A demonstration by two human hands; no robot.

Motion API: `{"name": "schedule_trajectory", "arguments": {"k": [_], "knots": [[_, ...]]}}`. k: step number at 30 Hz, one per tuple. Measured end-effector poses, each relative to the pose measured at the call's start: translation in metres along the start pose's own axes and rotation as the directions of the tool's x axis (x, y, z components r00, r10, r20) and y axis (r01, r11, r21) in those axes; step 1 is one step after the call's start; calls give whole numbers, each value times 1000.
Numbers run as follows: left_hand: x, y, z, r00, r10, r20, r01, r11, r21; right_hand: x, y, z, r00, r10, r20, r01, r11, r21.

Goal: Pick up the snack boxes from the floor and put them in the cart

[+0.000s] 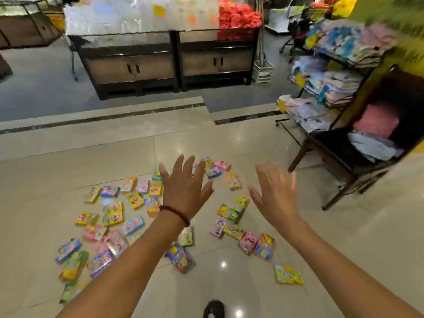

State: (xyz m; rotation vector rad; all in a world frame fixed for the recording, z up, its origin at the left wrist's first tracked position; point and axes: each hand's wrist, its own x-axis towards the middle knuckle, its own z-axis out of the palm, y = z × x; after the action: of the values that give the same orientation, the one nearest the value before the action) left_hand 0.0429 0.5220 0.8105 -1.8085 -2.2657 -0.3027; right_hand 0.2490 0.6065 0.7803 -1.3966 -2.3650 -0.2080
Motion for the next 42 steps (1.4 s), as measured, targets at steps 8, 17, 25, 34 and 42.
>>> {"name": "schedule_trajectory", "arguments": {"k": [8, 17, 25, 34, 42], "knots": [[91, 47, 119, 972, 151, 180, -123, 980, -158, 41, 82, 82, 971, 214, 107, -209, 976, -61], [110, 121, 290, 888, 231, 397, -149, 962, -228, -18, 188, 222, 851, 447, 277, -433, 894, -113], [72, 181, 481, 793, 258, 552, -169, 964, -207, -112, 266, 382, 772, 537, 341, -516, 842, -158], [22, 238, 711, 664, 340, 666, -255, 940, -225, -279, 303, 585, 580, 702, 415, -657, 703, -271], [-5, 272, 894, 690, 331, 644, -278, 942, -187, -364, 314, 745, 116, 922, 369, -906, 250, -340]]}}
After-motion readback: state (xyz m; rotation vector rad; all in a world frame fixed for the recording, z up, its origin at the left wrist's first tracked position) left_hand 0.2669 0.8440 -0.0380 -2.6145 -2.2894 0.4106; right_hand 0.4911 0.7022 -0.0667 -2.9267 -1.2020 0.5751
